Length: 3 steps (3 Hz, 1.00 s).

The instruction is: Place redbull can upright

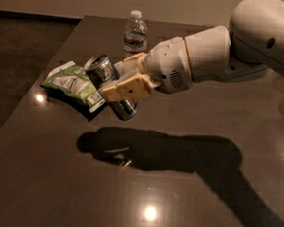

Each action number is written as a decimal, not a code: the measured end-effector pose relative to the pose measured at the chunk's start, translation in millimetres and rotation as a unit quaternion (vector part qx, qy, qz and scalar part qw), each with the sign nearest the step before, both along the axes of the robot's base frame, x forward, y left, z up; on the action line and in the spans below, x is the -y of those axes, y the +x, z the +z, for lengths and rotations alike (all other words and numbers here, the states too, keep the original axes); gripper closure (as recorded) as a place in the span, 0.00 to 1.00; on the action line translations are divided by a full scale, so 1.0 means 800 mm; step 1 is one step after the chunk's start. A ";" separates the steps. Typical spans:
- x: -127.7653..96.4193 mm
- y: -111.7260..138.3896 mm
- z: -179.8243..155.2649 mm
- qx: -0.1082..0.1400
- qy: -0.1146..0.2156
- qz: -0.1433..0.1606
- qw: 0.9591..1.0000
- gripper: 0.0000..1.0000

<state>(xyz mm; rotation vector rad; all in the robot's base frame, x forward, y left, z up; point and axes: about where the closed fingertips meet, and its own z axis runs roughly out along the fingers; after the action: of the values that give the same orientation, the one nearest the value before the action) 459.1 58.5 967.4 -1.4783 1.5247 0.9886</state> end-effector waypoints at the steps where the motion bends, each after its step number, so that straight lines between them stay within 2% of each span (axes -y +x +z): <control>1: 0.012 0.004 0.006 0.004 0.040 0.006 0.999 1.00; 2: 0.014 0.005 0.007 0.005 0.047 0.008 0.999 1.00; 3: 0.015 0.003 0.004 0.003 0.061 -0.004 0.998 1.00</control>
Offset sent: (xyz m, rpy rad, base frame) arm 0.0032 -0.0093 0.0051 0.0798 -0.0083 0.0118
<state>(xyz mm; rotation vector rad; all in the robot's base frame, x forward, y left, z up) 461.3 46.5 971.0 -1.3871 1.4388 1.0536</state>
